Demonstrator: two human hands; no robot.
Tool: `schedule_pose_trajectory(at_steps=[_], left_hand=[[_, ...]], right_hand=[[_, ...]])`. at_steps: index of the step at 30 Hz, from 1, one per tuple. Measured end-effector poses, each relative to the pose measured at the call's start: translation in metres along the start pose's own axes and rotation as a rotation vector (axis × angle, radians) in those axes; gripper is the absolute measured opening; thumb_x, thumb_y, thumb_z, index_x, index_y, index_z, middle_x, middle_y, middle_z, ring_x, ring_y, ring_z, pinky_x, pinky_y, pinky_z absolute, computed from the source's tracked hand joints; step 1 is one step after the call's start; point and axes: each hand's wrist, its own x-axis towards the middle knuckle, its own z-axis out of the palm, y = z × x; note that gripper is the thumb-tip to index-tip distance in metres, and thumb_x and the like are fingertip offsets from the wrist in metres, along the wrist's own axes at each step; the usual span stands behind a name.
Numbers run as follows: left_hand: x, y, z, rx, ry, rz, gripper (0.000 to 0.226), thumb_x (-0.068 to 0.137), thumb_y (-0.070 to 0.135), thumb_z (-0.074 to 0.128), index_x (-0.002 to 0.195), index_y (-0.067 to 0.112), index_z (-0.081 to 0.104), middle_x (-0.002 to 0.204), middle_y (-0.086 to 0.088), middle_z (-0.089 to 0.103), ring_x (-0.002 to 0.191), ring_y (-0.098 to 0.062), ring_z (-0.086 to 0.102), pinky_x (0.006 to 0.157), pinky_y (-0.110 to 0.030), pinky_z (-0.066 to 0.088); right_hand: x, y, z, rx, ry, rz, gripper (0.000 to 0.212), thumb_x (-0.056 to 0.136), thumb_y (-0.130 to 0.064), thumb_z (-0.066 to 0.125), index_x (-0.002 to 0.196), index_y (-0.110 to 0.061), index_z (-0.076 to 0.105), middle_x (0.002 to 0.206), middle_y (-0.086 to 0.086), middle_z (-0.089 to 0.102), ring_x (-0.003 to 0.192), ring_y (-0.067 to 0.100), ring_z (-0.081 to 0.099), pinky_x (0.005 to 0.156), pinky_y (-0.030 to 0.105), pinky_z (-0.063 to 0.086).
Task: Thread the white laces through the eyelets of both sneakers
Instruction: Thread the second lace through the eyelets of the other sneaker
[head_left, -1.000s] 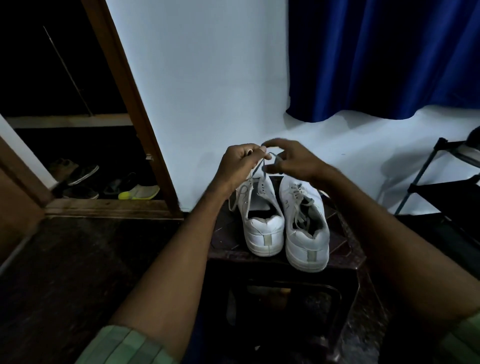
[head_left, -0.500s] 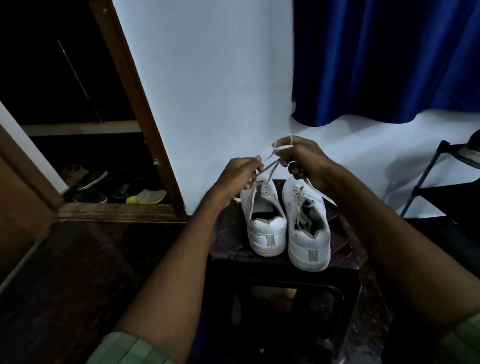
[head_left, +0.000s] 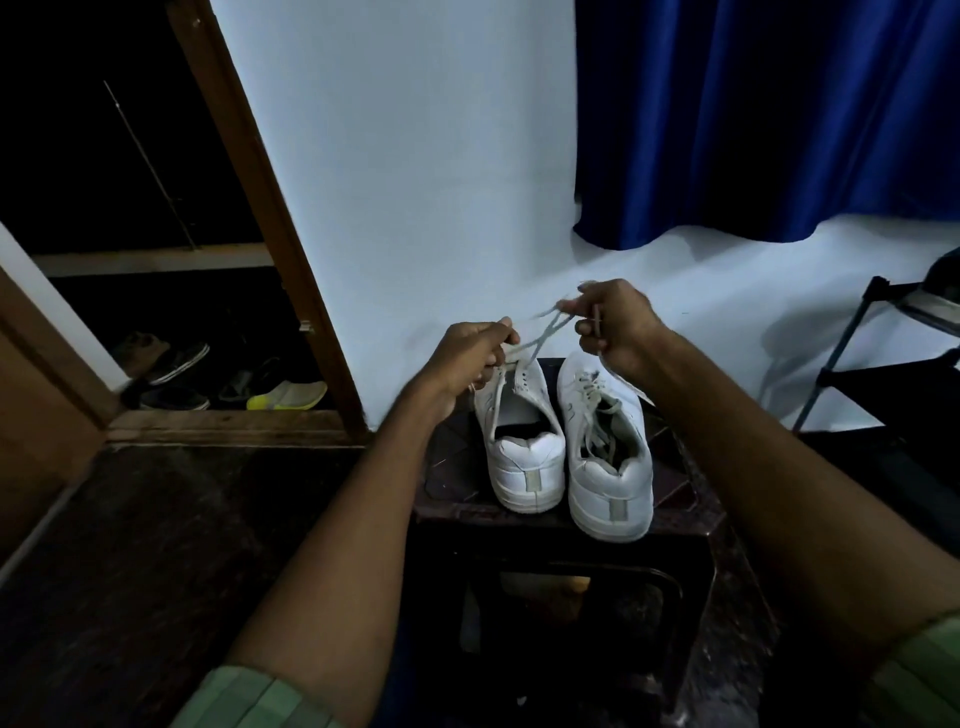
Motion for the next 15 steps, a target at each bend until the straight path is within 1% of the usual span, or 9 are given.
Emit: schedule_pose_trajectory(at_steps=[2, 3, 5, 6, 8, 10, 13, 14, 15], left_hand=[[-0.002, 0.006, 0.003, -0.073, -0.024, -0.004, 0.032, 0.109, 0.036, 0.05, 0.09, 0.016, 0.066, 0.057, 0.008, 0.034, 0.044, -0.007, 0.022, 0.045, -0.022, 0.017], [-0.003, 0.008, 0.006, -0.05, -0.04, 0.008, 0.032, 0.109, 0.037, 0.051, 0.091, 0.015, 0.067, 0.057, 0.007, 0.033, 0.045, -0.008, 0.022, 0.046, -0.023, 0.017], [-0.007, 0.012, 0.011, 0.083, -0.065, 0.048, 0.035, 0.106, 0.038, 0.055, 0.09, 0.012, 0.074, 0.055, 0.008, 0.036, 0.045, -0.007, 0.026, 0.046, -0.023, 0.02], [-0.008, 0.011, 0.014, 0.147, -0.07, 0.069, 0.036, 0.105, 0.036, 0.057, 0.09, 0.01, 0.077, 0.054, 0.009, 0.039, 0.045, -0.006, 0.029, 0.045, -0.021, 0.023], [-0.009, 0.01, 0.015, 0.221, -0.09, 0.11, 0.035, 0.104, 0.031, 0.061, 0.095, 0.003, 0.08, 0.052, 0.012, 0.041, 0.046, -0.002, 0.033, 0.047, -0.019, 0.028], [-0.011, 0.009, 0.013, 0.242, -0.128, 0.137, 0.034, 0.104, 0.031, 0.062, 0.097, 0.004, 0.081, 0.051, 0.014, 0.042, 0.046, -0.001, 0.034, 0.049, -0.017, 0.03], [-0.013, 0.011, 0.006, 0.195, -0.163, 0.129, 0.033, 0.104, 0.034, 0.061, 0.093, 0.012, 0.082, 0.066, 0.003, 0.058, 0.057, -0.009, 0.038, 0.053, -0.02, 0.03], [-0.012, 0.011, 0.003, 0.158, -0.179, 0.11, 0.034, 0.105, 0.033, 0.059, 0.092, 0.01, 0.081, 0.066, 0.001, 0.059, 0.057, -0.011, 0.038, 0.052, -0.019, 0.028], [-0.012, 0.012, -0.001, 0.108, -0.2, 0.081, 0.035, 0.107, 0.03, 0.056, 0.091, 0.008, 0.078, 0.061, 0.004, 0.054, 0.053, -0.01, 0.035, 0.049, -0.018, 0.026]], right_hand=[[-0.01, 0.003, 0.011, -0.249, -0.095, -0.049, 0.014, 0.088, -0.01, 0.057, 0.102, -0.014, 0.053, 0.09, 0.018, 0.072, 0.049, 0.013, 0.04, 0.045, 0.022, 0.021], [-0.014, 0.006, 0.017, -0.321, -0.142, -0.059, 0.014, 0.089, -0.017, 0.063, 0.101, -0.013, 0.057, 0.087, 0.016, 0.072, 0.05, 0.014, 0.041, 0.044, 0.022, 0.023], [-0.016, 0.014, 0.024, -0.353, -0.161, -0.108, 0.022, 0.088, -0.024, 0.073, 0.098, -0.006, 0.067, 0.078, 0.012, 0.067, 0.052, 0.016, 0.045, 0.042, 0.021, 0.029], [-0.016, 0.018, 0.027, -0.341, -0.131, -0.146, 0.024, 0.087, -0.021, 0.076, 0.096, 0.0, 0.069, 0.074, 0.013, 0.064, 0.052, 0.017, 0.048, 0.042, 0.022, 0.032], [-0.016, 0.024, 0.029, -0.286, -0.069, -0.181, 0.015, 0.084, -0.007, 0.074, 0.088, 0.007, 0.07, 0.071, 0.017, 0.062, 0.049, 0.02, 0.05, 0.043, 0.022, 0.034], [-0.017, 0.025, 0.03, -0.204, -0.034, -0.17, 0.003, 0.081, 0.006, 0.069, 0.082, 0.004, 0.07, 0.075, 0.021, 0.066, 0.047, 0.019, 0.051, 0.041, 0.021, 0.035], [-0.009, 0.019, 0.025, 0.008, 0.102, -0.174, 0.021, 0.084, 0.013, 0.067, 0.103, 0.006, 0.07, 0.082, 0.019, 0.072, 0.044, 0.008, 0.056, 0.038, 0.018, 0.035], [-0.005, 0.017, 0.022, 0.111, 0.161, -0.18, 0.024, 0.085, 0.012, 0.068, 0.109, 0.004, 0.067, 0.083, 0.017, 0.073, 0.043, 0.006, 0.056, 0.038, 0.018, 0.033], [0.0, 0.015, 0.018, 0.204, 0.219, -0.189, 0.027, 0.087, 0.01, 0.069, 0.113, 0.002, 0.065, 0.082, 0.015, 0.074, 0.044, 0.006, 0.055, 0.039, 0.019, 0.031]])
